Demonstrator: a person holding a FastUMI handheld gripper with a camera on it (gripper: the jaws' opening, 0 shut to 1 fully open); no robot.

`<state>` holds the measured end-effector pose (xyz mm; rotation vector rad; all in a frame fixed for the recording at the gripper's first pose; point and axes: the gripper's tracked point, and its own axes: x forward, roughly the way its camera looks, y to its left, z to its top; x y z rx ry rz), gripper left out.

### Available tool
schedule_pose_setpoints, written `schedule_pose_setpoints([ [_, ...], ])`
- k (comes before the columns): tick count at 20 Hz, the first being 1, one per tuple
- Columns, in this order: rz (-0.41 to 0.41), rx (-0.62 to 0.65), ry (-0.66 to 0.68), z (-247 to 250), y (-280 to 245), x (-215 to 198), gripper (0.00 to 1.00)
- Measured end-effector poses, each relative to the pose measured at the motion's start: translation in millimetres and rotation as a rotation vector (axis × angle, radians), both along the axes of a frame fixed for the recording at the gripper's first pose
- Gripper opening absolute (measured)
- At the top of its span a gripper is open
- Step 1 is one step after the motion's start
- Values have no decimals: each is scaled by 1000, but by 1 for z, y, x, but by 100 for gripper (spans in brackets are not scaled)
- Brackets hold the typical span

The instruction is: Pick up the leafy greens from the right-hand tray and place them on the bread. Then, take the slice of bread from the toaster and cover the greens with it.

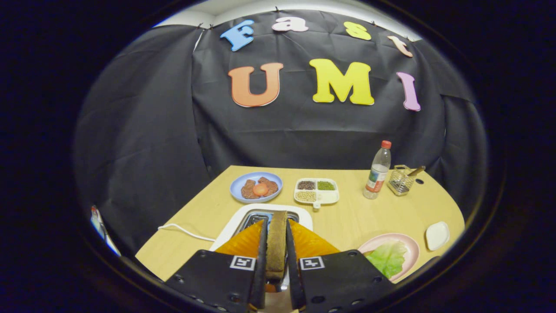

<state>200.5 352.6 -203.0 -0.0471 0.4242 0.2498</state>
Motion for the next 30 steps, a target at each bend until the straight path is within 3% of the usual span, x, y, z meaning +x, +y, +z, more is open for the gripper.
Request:
schedule_pose_setpoints([
  [1,-7,-13,-4,-1,-1,0,22],
  [2,-20,-21,-11,3,-4,-3,13],
  [12,-20,55,-202,98,7,-31,12],
  [19,-32,82,-282,143,-21,-49,12],
  [23,-89,57,-314,133,-59,-41,12],
  [30,-216,51,-170,44,-132,-13,12],
])
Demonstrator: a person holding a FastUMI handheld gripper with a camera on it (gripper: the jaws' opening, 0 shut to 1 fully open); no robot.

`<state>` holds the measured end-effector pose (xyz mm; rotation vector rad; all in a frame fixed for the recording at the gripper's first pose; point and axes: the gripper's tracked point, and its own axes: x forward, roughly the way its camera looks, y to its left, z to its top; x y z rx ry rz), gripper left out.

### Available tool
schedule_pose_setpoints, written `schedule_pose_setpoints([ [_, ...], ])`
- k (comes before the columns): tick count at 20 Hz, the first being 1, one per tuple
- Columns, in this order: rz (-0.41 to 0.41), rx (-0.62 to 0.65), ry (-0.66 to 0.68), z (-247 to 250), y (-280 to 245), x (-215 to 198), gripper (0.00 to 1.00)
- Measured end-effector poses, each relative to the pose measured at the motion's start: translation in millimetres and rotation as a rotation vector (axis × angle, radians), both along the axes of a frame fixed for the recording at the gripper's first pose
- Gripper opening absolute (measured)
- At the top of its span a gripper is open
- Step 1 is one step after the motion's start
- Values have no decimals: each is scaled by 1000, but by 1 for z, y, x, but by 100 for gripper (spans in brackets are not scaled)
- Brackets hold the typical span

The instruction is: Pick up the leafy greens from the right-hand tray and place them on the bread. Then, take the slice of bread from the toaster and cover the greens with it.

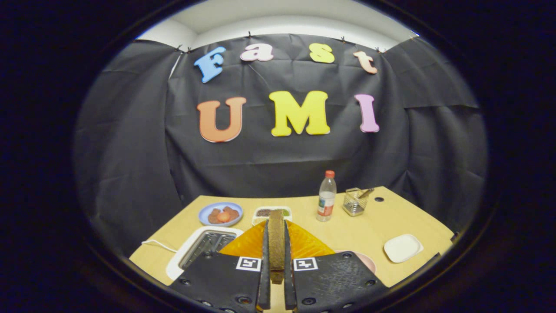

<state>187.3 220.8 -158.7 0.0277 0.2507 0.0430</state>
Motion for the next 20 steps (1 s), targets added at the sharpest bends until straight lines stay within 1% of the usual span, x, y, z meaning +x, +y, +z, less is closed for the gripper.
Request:
schedule_pose_setpoints([
  [3,-46,12,55,-38,-32,11,12],
  [7,-51,66,119,-79,-57,16,12],
  [9,-54,101,126,-90,-70,16,13],
  [12,-72,121,106,-97,-98,19,12],
  [14,-81,137,117,-106,-112,19,12],
  [20,-82,122,159,-134,-141,22,13],
])
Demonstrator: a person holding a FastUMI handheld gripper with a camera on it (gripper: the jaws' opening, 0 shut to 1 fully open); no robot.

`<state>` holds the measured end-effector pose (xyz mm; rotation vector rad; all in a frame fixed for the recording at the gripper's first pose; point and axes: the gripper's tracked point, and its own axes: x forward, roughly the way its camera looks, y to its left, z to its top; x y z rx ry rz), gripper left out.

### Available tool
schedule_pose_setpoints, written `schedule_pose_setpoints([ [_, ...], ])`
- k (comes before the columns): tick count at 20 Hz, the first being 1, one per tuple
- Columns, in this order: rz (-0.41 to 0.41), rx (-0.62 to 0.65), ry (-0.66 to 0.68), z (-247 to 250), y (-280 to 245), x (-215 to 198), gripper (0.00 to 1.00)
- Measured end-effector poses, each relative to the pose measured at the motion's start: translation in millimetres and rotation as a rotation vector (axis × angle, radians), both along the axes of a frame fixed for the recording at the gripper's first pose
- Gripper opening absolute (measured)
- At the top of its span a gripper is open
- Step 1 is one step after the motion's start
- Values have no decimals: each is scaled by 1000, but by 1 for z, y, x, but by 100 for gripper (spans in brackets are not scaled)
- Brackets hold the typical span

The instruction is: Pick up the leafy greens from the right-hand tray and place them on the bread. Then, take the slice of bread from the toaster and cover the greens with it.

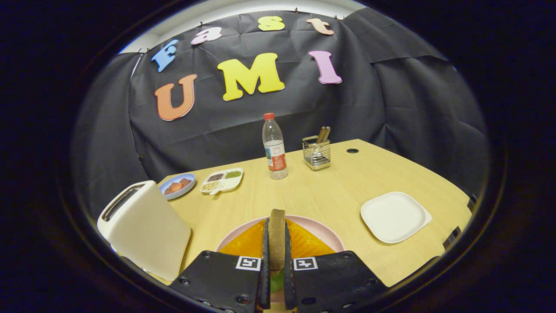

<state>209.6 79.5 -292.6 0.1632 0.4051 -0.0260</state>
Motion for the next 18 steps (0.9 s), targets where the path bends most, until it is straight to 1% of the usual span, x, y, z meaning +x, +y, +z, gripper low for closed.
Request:
schedule_pose_setpoints([
  [6,3,-26,45,-28,-20,-1,13],
  [7,4,-27,46,-30,-22,-1,18],
  [10,-1,-39,48,-35,-27,-2,19],
  [11,1,-40,48,-36,-26,-2,28],
  [12,3,-44,49,-35,-27,-3,28],
  [13,-14,-63,48,-35,-32,-3,32],
  [15,-13,-81,57,-38,-32,-5,41],
  [16,-12,-93,62,-39,-33,-6,43],
  [18,-10,-100,63,-37,-34,-10,53],
])
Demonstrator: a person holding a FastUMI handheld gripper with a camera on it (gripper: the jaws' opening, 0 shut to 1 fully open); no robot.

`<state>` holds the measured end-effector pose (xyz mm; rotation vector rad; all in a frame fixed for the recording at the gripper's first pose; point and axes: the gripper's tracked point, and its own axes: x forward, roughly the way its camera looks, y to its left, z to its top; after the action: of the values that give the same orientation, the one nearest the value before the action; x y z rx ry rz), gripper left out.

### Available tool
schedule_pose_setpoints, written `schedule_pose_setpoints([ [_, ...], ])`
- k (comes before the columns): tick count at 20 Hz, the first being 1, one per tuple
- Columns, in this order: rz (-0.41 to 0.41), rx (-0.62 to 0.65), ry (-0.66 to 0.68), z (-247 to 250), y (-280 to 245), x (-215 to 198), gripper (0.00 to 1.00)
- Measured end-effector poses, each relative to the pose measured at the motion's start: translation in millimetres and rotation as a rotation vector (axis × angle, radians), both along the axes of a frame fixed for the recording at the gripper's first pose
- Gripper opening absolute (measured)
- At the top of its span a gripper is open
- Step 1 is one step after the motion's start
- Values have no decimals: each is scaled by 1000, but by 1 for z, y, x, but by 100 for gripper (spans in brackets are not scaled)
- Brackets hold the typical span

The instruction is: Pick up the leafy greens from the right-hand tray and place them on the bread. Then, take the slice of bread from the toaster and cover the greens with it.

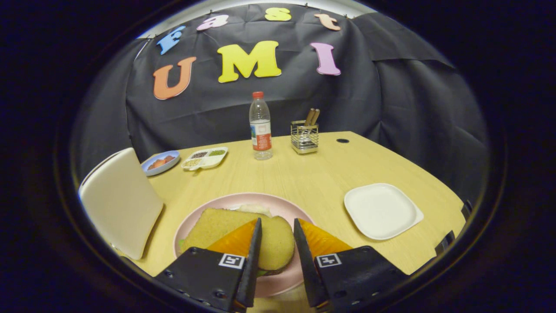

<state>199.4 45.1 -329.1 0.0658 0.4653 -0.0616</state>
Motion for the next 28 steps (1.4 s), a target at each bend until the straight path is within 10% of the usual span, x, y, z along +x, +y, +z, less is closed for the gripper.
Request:
schedule_pose_setpoints([
  [10,7,-97,-253,111,21,-48,89],
  [28,101,-123,-517,266,53,-217,95],
])
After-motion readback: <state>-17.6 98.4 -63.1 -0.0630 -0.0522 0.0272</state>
